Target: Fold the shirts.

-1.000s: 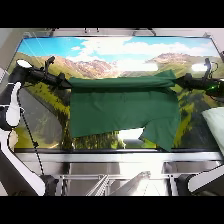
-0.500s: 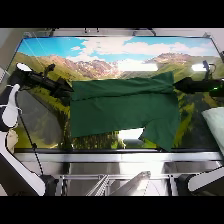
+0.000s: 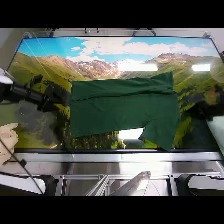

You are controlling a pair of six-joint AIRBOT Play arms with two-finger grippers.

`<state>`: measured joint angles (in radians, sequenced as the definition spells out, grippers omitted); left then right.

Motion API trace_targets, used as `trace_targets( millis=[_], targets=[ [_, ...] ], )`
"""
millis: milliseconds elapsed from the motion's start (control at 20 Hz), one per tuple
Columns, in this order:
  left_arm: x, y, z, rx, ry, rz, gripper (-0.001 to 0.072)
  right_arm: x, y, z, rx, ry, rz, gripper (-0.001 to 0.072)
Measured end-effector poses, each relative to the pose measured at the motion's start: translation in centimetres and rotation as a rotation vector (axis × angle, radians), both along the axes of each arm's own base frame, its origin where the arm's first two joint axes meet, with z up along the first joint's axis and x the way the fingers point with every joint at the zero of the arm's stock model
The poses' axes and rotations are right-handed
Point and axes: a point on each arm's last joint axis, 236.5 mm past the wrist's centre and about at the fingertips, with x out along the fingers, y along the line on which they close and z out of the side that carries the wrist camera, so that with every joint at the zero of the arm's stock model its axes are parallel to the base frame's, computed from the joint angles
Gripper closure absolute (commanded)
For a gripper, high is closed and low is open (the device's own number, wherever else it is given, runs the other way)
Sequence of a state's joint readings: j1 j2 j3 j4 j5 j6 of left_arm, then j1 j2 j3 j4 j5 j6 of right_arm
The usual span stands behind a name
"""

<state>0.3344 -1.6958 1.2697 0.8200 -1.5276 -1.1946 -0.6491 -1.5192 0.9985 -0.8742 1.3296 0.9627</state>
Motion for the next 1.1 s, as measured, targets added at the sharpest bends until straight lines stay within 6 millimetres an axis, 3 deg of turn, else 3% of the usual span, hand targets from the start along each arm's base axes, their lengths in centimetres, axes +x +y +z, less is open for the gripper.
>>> trace_targets(
  millis=[150, 350, 400, 550, 800, 850, 900, 950, 1000, 1100],
  targets=[
    [-3.7, -0.6, -2.0, -0.004, 0.058, 0.046, 0.0170, -2.7, 0.9, -2.4, 0.009, 0.073, -0.034, 0.0324],
    [-7.2, -2.2, -4.3, -0.010, 0.129, 0.049, 0.0169, -3.8, 4.6, -3.6, 0.110, 0.121, -0.040, 0.0329],
    [-7.7, -2.7, -4.8, -0.004, 0.134, 0.043, 0.0169, -3.8, 5.4, -3.9, 0.122, 0.127, -0.033, 0.0332],
    [-8.3, -4.3, -5.6, 0.013, 0.128, 0.015, 0.0170, -3.2, 7.7, -4.3, 0.136, 0.112, -0.003, 0.0485],
    [-8.8, -6.9, -6.3, 0.037, 0.109, -0.051, 0.0171, -1.5, 10.2, -3.5, 0.190, 0.048, 0.003, 0.0483],
    [-8.9, -7.4, -6.4, 0.042, 0.106, -0.067, 0.0226, -1.4, 10.7, -3.0, 0.214, 0.041, 0.006, 0.0484],
    [-9.1, -7.8, -6.6, 0.054, 0.101, -0.088, 0.0504, -1.3, 11.1, -2.6, 0.234, 0.035, 0.010, 0.0484],
    [-9.3, -8.0, -7.0, 0.070, 0.097, -0.108, 0.0699, -1.4, 11.4, -2.3, 0.252, 0.035, 0.015, 0.0485],
    [-9.9, -8.2, -7.2, 0.080, 0.101, -0.137, 0.0692, -1.4, 11.7, -1.9, 0.270, 0.034, 0.020, 0.0486],
    [-10.6, -8.9, -6.7, 0.059, 0.108, -0.175, 0.0692, -1.9, 12.2, -1.2, 0.310, 0.039, 0.038, 0.0623]
  ],
)
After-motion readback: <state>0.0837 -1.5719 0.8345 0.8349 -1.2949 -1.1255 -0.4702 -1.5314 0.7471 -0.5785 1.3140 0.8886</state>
